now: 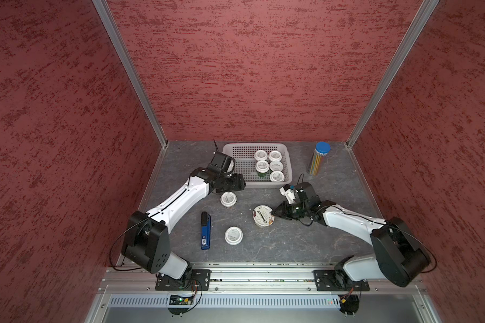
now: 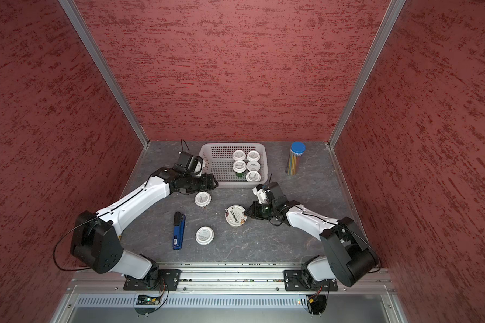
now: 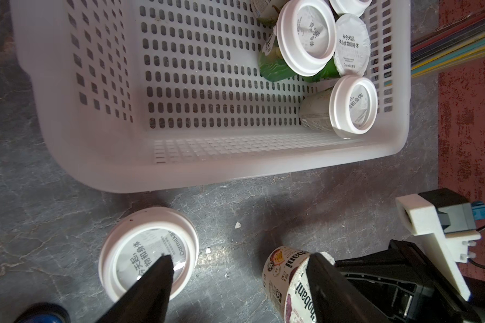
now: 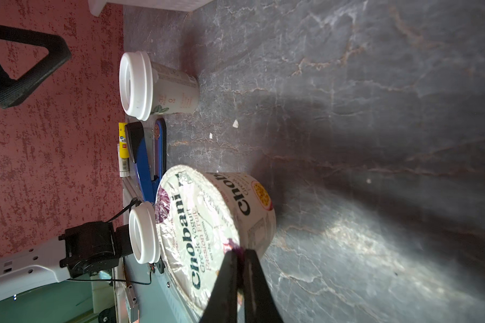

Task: Put the yogurt in the basket
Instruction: Pick up the yogurt from the center of the board, then place the yogurt in the basket.

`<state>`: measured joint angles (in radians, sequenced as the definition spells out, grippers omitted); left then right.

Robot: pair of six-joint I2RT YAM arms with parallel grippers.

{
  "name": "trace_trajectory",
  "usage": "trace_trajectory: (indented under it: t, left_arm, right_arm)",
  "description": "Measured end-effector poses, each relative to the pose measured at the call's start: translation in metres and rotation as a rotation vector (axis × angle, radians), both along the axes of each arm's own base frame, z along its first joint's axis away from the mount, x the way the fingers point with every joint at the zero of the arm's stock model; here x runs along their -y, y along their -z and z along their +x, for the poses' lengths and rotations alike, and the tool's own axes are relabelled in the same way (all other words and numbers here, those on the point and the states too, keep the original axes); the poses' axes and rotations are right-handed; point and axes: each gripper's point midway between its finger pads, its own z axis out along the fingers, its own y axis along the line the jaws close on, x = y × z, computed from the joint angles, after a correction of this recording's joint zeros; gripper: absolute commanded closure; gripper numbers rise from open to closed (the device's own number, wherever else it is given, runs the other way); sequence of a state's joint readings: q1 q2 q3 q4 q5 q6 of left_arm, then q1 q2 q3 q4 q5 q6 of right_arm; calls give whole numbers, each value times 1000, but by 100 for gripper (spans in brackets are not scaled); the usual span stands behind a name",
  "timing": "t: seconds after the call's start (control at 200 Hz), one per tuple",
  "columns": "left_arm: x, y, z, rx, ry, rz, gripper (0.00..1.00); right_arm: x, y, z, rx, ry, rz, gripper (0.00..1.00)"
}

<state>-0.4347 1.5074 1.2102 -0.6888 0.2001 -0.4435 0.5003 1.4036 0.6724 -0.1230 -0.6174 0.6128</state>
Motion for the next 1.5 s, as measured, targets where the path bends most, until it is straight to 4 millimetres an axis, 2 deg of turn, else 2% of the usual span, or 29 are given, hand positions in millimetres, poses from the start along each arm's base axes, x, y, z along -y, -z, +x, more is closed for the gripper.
trace_trajectory:
  t: [0.15, 0.321, 0.446, 0.591, 0.826, 0.911, 1.017, 1.117, 1.237, 1.497]
  left_arm:
    - [-8, -3, 5, 5, -19, 1, 21]
    - [-15, -8, 11, 11, -41, -3, 20]
    - [-19, -9, 11, 3, -50, -6, 20]
    - [-31, -12, 15, -13, -82, -19, 19]
    - [-47, -31, 27, 1, -122, -58, 19]
    - [-49, -37, 33, 2, -124, -73, 19]
    - [-52, -34, 39, -15, -130, -84, 19]
    - [-55, -29, 41, -34, -136, -91, 19]
    - [-55, -24, 42, -54, -137, -99, 19]
    - [-53, -22, 41, -66, -128, -114, 19]
  right_arm:
    - [-1, -26, 9, 39, 0, -11, 92]
    - [-9, -78, 33, 140, -4, -20, 92]
    - [-16, -117, 61, 220, -3, -27, 92]
    - [-24, -137, 103, 264, 12, -54, 92]
    - [-39, -134, 165, 274, 25, -105, 92]
    - [-46, -129, 182, 270, 25, -118, 92]
    - [-52, -119, 197, 256, 17, -135, 91]
    - [-52, -107, 202, 232, 7, -160, 91]
    - [-46, -96, 198, 195, -3, -192, 90]
    - [-35, -86, 192, 158, -12, -240, 90]
